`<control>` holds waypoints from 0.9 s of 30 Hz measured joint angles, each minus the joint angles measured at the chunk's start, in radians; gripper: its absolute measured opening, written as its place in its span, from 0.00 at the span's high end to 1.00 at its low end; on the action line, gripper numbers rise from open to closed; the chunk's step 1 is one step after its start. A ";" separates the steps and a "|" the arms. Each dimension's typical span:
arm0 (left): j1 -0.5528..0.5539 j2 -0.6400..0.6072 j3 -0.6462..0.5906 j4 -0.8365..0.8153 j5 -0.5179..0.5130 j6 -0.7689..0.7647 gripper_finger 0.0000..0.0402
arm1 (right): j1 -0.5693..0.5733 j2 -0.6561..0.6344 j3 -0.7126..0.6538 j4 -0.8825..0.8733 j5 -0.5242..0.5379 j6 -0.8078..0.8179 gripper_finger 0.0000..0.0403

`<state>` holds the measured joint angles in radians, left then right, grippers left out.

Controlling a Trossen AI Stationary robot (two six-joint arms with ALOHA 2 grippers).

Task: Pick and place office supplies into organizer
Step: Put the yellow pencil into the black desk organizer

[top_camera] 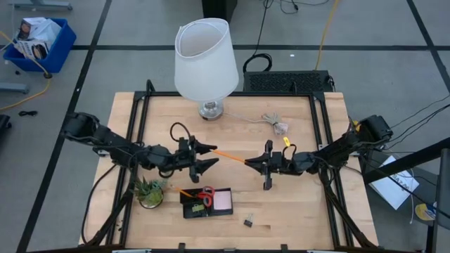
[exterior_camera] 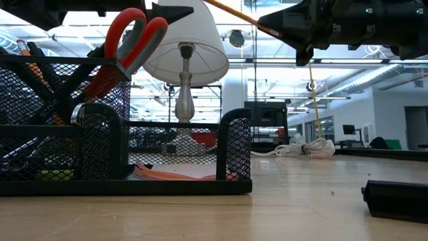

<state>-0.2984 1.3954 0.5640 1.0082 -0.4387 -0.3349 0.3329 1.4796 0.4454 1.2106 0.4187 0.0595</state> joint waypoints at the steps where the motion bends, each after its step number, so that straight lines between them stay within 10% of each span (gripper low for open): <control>1: 0.003 0.005 0.003 -0.003 0.000 -0.001 0.32 | -0.002 0.000 0.000 -0.007 -0.001 0.002 0.97; 9: 0.018 0.006 0.004 -0.012 0.019 -0.037 0.37 | -0.012 0.000 0.000 -0.034 -0.005 0.027 0.97; 27: 0.017 0.006 0.004 -0.010 0.021 -0.017 0.88 | -0.018 0.000 0.000 -0.025 -0.032 0.036 0.97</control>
<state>-0.2810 1.4014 0.5682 0.9977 -0.4179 -0.3522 0.3153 1.4796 0.4454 1.1854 0.3866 0.0952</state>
